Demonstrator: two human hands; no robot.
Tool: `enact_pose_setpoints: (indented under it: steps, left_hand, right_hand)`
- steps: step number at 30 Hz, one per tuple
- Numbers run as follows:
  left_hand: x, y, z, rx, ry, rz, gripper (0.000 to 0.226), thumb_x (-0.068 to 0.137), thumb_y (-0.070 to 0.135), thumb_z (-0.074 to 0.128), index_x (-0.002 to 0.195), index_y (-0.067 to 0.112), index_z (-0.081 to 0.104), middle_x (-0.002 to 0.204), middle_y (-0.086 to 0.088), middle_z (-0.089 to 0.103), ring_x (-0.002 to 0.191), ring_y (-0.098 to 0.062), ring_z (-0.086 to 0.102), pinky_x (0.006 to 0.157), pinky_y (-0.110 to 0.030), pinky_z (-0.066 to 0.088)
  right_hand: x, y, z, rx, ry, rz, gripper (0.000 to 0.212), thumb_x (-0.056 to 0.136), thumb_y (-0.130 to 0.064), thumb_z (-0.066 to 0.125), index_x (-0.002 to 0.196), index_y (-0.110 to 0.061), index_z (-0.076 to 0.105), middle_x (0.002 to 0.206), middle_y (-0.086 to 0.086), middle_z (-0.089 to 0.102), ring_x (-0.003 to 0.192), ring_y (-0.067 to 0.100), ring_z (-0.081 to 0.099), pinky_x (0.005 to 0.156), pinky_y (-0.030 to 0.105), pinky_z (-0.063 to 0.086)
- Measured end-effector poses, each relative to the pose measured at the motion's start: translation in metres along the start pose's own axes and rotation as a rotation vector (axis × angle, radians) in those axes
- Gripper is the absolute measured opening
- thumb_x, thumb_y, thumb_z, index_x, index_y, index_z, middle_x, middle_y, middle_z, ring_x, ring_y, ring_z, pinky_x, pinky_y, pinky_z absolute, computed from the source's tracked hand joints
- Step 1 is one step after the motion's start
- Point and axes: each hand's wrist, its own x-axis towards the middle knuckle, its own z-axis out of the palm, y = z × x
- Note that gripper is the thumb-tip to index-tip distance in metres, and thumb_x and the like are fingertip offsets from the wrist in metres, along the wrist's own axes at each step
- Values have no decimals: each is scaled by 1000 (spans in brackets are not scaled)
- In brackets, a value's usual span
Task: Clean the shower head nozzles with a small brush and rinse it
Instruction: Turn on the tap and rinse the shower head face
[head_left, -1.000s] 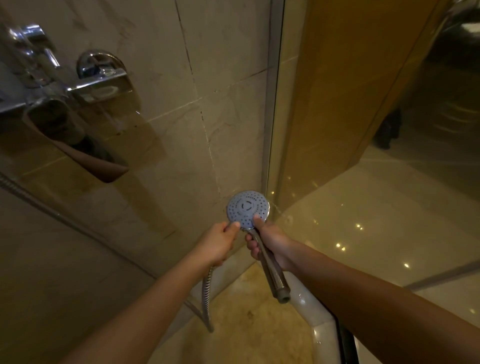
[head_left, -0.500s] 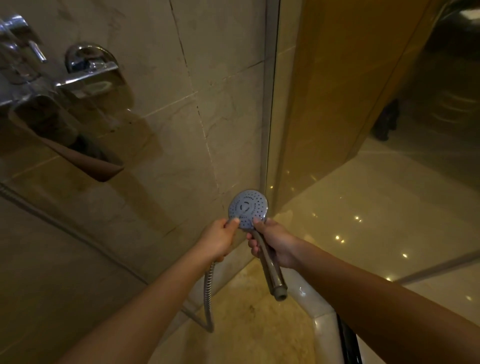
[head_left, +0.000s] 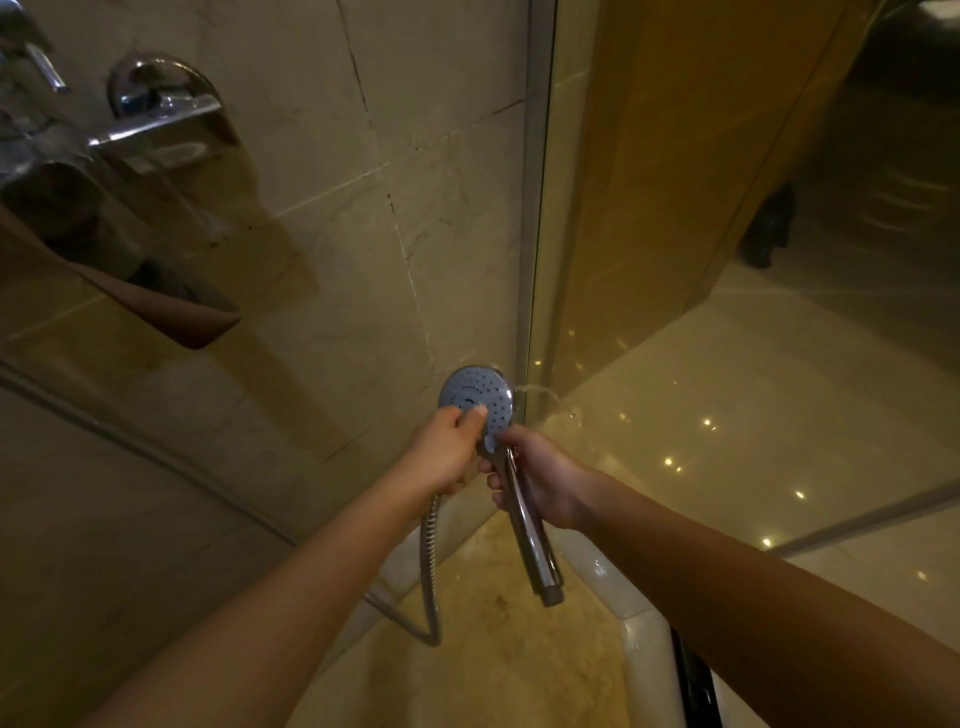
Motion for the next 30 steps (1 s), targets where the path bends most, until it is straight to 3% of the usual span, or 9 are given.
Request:
enact_pose_setpoints:
  steps: [2,5,14,18,22,30]
  left_hand:
    - [1,0,-9,-22,23,-4,33,98,40,35,76,18,46,60,1,41,44,-12,35,42,-21,26]
    - [-1,-4,-14,-47,32,-16,33,98,38,35,76,17,46,58,3,39,43,-11,32,42,-20,25]
    - [-15,-20,1,8,-46,9,32,98,37,35,74,18,44,57,4,37,36,-6,31,35,-15,24]
    - [-16,-9,1,39,-61,30,30,98,38,35,83,15,46,61,2,40,43,-9,34,39,-18,28]
    - [-9,2,-7,58,-33,58,32,98,40,34,79,17,47,60,3,41,44,-10,34,40,-20,27]
    - [-11,-14,-6,98,-46,8,36,97,41,35,71,18,44,57,3,39,43,-11,32,41,-19,24]
  right_hand:
    - [-1,-1,1,-20,-7,-7,49,94,-54,41,90,-8,58,65,1,54,51,11,47,48,22,42]
    - [-2,1,1,1,-3,-65,60,89,-66,40,102,-10,57,62,0,51,47,10,45,43,20,41]
    - [-3,5,0,15,54,-114,52,93,-55,44,118,-11,54,59,-1,49,42,8,44,40,19,39]
    - [-7,8,1,3,42,-109,42,92,-53,48,106,-13,54,60,-1,49,41,8,43,39,18,38]
    - [-15,7,-2,17,9,-55,54,88,-67,40,89,-15,55,57,-1,46,42,8,42,39,18,37]
    - [-25,5,-11,44,54,-38,50,93,-60,39,99,-12,52,58,-1,45,40,7,40,37,17,37]
